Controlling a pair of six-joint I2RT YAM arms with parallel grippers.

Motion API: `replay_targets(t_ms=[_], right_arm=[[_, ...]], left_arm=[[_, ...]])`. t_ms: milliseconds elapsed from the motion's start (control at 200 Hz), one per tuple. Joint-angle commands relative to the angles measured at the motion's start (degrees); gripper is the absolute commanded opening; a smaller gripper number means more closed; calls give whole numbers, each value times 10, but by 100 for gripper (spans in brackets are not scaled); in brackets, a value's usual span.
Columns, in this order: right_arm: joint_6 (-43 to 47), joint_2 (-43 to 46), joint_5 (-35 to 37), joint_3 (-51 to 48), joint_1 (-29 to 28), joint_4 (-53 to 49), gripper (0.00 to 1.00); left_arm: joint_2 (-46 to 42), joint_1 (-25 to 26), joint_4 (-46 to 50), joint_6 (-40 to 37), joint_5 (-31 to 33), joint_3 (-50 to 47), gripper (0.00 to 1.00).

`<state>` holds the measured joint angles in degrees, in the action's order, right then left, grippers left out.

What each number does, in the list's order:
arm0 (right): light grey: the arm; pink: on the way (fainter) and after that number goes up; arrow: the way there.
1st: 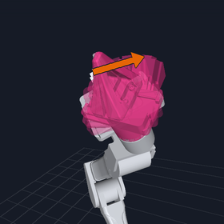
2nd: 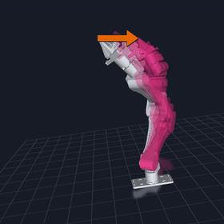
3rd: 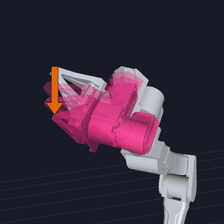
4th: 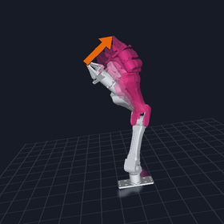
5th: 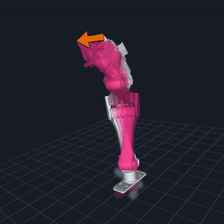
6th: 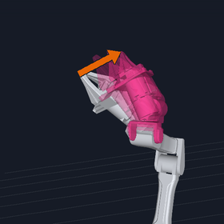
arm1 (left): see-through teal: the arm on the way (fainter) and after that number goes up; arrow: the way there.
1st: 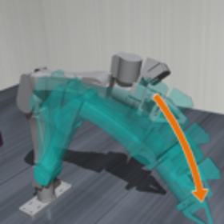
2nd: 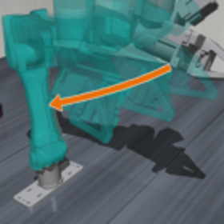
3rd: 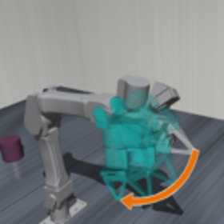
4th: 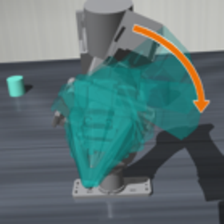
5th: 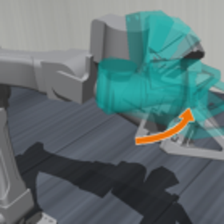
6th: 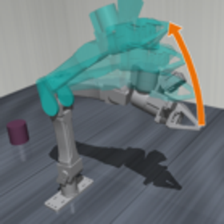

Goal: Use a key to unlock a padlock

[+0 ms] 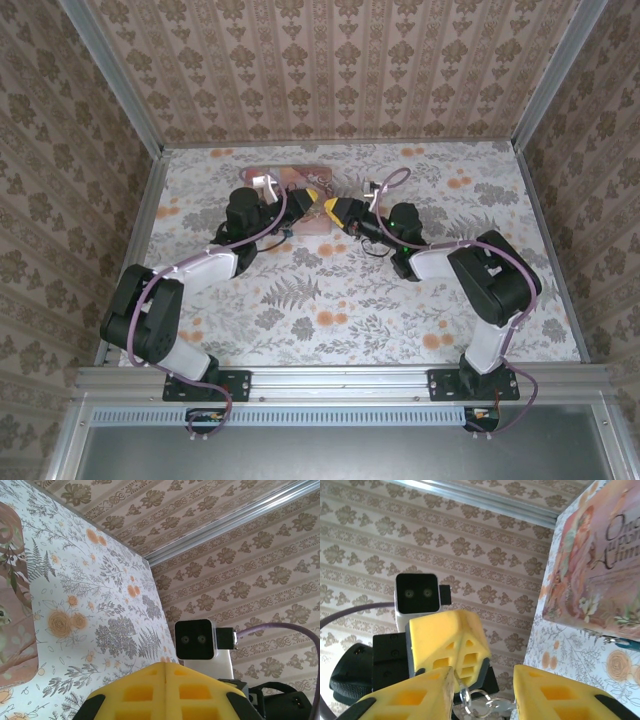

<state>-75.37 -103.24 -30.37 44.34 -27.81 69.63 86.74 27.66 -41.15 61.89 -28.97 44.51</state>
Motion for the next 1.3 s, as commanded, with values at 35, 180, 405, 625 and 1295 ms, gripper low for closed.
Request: replay_targets(t_ms=[35, 180, 405, 625, 1295], right_arm=[[10, -9, -17, 24, -12, 34, 35], [-4, -19, -13, 29, -18, 51, 34], [-9, -26, -4, 29, -26, 55, 34], [-16, -31, 2, 28, -32, 61, 31], [-22, -30, 13, 23, -38, 63, 15]], left_arm=[[-15, -2, -2, -13, -15, 15, 0], [-14, -1, -3, -12, -12, 15, 0], [-14, 1, -7, -8, -6, 15, 0], [-14, 1, -10, -5, -2, 14, 0], [-15, 5, -11, -4, 7, 12, 0]])
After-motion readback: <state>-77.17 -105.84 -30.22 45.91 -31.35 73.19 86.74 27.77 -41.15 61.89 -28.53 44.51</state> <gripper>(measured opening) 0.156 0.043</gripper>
